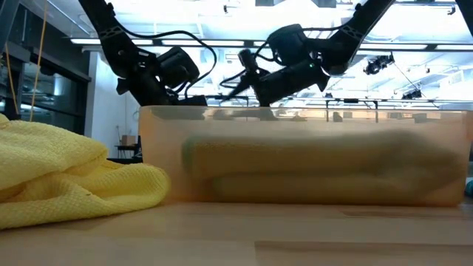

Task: Fold microfiber towels
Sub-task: Fold the right yellow microfiber towel

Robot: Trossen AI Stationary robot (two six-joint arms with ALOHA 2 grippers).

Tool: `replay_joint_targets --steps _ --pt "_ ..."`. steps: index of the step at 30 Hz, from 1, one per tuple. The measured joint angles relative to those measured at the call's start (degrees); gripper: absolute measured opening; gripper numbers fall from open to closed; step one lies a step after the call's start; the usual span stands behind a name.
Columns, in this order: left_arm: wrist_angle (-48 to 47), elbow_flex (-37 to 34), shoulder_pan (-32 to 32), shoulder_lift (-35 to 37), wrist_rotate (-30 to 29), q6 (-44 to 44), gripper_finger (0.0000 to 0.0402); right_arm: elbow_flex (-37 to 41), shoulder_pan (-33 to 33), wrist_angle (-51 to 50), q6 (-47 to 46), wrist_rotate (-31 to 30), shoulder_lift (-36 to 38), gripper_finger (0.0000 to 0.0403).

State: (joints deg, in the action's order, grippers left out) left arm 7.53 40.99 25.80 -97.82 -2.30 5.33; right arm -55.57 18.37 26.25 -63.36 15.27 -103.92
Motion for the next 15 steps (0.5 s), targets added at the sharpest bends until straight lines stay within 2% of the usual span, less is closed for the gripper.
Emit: replay_joint_targets --steps 5,9,12,15 --pt "0.0 0.0 0.1 0.0 -0.1 -1.0 0.0 0.0 0.4 3.6 1.7 2.1 0.0 0.0207" --pt "-1.4 0.0 0.3 0.3 0.0 -1.0 0.0 0.0 2.8 4.2 3.6 6.1 0.6 0.0228" --pt "-3.2 0.1 0.7 2.6 0.1 -1.0 0.0 0.0 5.4 0.4 7.6 9.4 2.9 0.0231" --pt "-6.0 0.0 1.3 6.2 0.1 -1.0 0.0 0.0 7.6 -8.2 14.2 10.4 6.2 0.0232"
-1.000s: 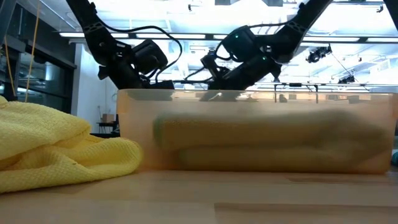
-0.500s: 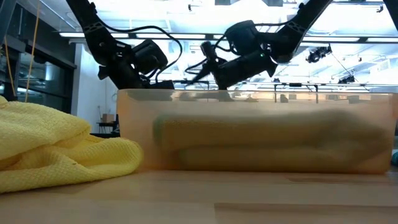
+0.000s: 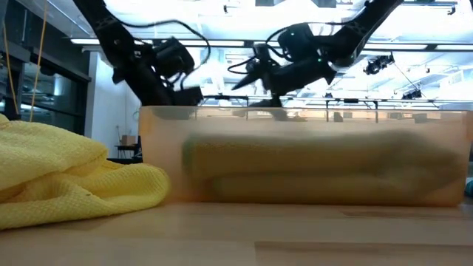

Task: Fold microfiber towels
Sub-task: Fold the right yellow microfiber towel

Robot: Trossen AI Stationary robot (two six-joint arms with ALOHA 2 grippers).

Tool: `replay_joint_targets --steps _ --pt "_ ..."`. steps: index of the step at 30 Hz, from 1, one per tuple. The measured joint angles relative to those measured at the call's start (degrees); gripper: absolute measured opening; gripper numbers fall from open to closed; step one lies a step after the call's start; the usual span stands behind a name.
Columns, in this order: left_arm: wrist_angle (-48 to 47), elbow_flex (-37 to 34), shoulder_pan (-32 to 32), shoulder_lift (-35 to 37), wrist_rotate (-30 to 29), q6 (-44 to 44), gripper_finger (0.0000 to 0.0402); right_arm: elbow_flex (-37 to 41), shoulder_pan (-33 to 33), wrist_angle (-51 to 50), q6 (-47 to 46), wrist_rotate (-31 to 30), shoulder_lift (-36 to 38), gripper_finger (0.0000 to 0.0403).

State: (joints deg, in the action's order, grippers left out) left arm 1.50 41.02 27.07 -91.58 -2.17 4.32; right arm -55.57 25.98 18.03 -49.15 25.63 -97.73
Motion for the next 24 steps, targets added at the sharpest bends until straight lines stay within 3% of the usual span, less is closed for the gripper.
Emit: replay_joint_targets --steps 7,11,19,24 --pt "0.6 0.0 -0.1 9.2 -0.1 -2.4 0.0 0.0 1.6 -23.2 18.6 -2.3 7.6 0.0232" --pt "6.3 0.0 -1.0 9.0 0.0 -2.1 0.0 0.0 0.5 -32.2 24.8 -7.2 8.3 0.0232" --pt "10.6 6.2 -3.7 -3.4 1.4 -2.2 0.0 0.2 -1.7 -33.2 25.4 -13.5 5.1 0.0232" --pt "10.4 11.1 -4.0 -10.9 1.6 -3.4 0.0 0.2 -2.9 -29.7 22.6 -13.8 1.3 0.0232"
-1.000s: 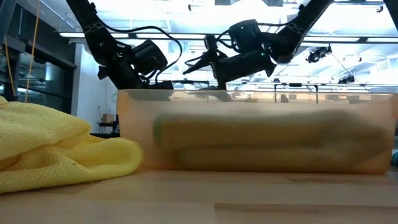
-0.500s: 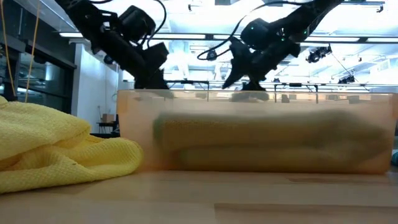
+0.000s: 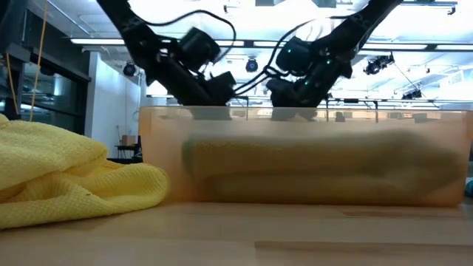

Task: Fold microfiber towels
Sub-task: Fold the right yellow microfiber towel

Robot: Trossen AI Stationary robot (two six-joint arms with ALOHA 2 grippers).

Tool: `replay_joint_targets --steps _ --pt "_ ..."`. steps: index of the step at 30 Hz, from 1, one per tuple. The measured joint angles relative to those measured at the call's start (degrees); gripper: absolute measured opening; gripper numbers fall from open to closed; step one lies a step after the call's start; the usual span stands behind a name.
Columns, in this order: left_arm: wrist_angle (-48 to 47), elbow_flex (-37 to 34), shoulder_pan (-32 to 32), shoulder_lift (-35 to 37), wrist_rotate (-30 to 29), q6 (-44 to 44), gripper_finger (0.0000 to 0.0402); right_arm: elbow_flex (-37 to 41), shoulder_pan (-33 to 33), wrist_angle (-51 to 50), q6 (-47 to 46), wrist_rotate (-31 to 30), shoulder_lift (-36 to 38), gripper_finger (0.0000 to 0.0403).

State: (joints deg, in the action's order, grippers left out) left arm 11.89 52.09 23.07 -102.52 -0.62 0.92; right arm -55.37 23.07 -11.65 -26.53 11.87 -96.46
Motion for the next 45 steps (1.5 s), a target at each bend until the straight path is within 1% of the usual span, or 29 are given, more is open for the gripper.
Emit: replay_joint_targets --steps 3,6,10,12,15,22,25,30,33,36,43,45 --pt "-0.4 1.2 0.4 -2.3 -0.4 0.8 0.0 0.0 -1.1 2.1 -0.6 0.2 -2.3 0.0232" --pt "-3.6 1.1 1.0 -3.4 -1.3 1.6 0.0 0.0 -2.0 2.5 -0.5 -0.2 -3.8 0.0232" --pt "-10.4 1.0 1.7 -3.9 -2.2 1.6 0.0 0.0 -2.5 0.4 0.1 -3.8 -4.3 0.0232" --pt "-10.9 0.3 1.8 -4.0 -3.2 1.0 0.0 0.0 -2.5 -0.8 1.0 -5.7 -4.3 0.0232" --pt "-10.4 -0.9 1.7 -3.9 -5.0 1.0 0.0 0.0 -2.4 -1.6 1.5 -6.0 -4.3 0.0232" --pt "-9.9 -1.8 1.8 -3.2 -5.6 0.9 0.0 0.0 -1.9 -2.1 1.9 -6.4 -4.3 0.0232" --pt "-10.0 -1.9 1.8 -2.8 -6.1 -0.2 0.0 -0.6 -0.8 -4.8 2.5 -6.6 -2.7 0.0232" --pt "-10.4 -1.9 1.9 -2.6 -6.5 -1.6 0.0 -0.8 2.2 -9.6 2.6 -7.8 2.1 0.0232" --pt "-10.7 -1.9 1.9 -2.6 -6.8 -1.6 0.0 0.4 3.3 -11.1 2.6 -6.3 4.2 0.0232" --pt "-10.7 -1.9 1.9 -2.6 -7.4 -1.6 0.0 3.1 3.9 -10.4 2.5 -3.7 5.3 0.0232" --pt "-10.8 -1.9 2.0 -2.6 -7.6 -2.5 0.0 10.6 2.8 -1.6 -0.6 1.9 6.2 0.0232" --pt "-10.8 -1.9 2.0 -2.6 -7.6 -3.1 0.0 12.0 2.3 1.4 -1.7 2.2 6.2 0.0232"
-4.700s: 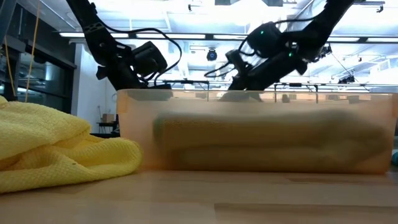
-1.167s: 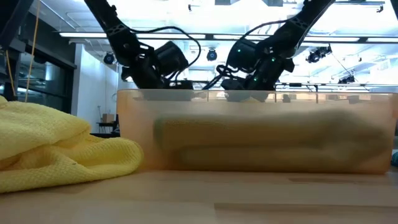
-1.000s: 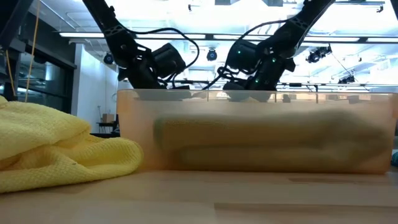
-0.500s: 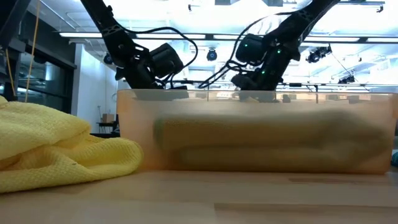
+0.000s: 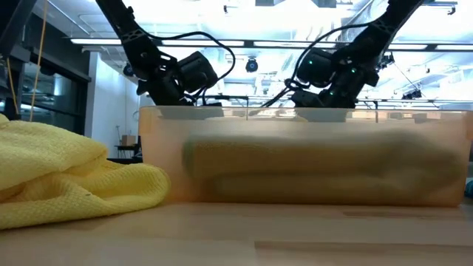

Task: Fold microfiber towels
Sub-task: Fold the right yellow microfiber towel, then put the right yellow microfiber towel into the orange bin

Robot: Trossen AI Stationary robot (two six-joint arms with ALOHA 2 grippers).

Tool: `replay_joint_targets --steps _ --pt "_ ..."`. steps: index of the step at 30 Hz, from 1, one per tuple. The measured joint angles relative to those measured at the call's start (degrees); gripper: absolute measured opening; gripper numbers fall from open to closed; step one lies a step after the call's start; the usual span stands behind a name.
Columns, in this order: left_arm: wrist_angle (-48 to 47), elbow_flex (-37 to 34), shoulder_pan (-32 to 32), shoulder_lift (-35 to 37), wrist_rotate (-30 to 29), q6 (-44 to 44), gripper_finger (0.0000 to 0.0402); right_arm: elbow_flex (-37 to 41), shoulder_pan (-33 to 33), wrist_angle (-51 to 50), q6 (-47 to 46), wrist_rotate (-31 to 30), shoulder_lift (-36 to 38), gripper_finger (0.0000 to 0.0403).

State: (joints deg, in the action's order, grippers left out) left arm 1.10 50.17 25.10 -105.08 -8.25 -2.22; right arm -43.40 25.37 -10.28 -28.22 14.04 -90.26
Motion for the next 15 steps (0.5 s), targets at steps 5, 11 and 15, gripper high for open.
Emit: replay_joint_targets --steps 5,11,15 --pt "-0.1 0.0 0.0 0.2 -0.1 -1.0 0.0 0.9 -0.8 1.7 0.2 0.4 0.0 0.0232" --pt "-1.4 0.0 1.1 2.8 -0.2 -1.0 0.0 0.9 -0.3 1.0 3.3 1.0 0.0 0.0232" --pt "-4.5 0.0 3.1 7.0 -0.2 -1.0 0.0 0.9 1.0 -2.2 6.3 1.9 0.8 0.0232"
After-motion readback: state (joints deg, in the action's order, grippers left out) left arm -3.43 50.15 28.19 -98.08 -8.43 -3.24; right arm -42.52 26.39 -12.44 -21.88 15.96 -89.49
